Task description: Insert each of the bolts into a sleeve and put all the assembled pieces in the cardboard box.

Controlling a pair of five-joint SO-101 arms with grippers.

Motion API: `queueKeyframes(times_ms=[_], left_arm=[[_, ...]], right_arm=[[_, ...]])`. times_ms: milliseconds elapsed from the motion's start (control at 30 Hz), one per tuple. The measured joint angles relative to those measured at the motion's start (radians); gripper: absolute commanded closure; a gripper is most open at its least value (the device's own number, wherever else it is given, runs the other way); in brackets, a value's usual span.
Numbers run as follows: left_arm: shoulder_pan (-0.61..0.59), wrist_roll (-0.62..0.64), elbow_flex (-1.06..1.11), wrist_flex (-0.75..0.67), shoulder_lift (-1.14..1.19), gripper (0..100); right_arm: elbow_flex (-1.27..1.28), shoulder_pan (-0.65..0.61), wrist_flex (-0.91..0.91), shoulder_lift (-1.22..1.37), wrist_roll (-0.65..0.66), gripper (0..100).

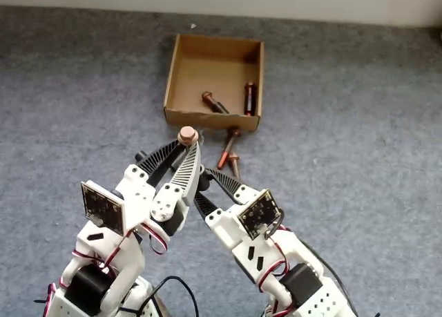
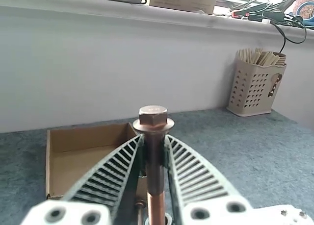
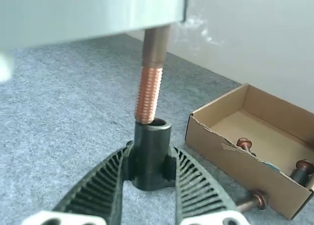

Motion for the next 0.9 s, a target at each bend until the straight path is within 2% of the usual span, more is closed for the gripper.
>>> queueKeyframes(times_ms=[700, 900], left_arm=[[0.008, 0.0, 0.049, -0.035, 0.008, 100], [0.015, 0.0, 0.049, -0.035, 0.008, 100]], right_arm=[[0.0, 0.002, -0.002, -0.003, 0.0, 99.4], [0.0, 0.048, -0.035, -0.003, -0.008, 99.4]])
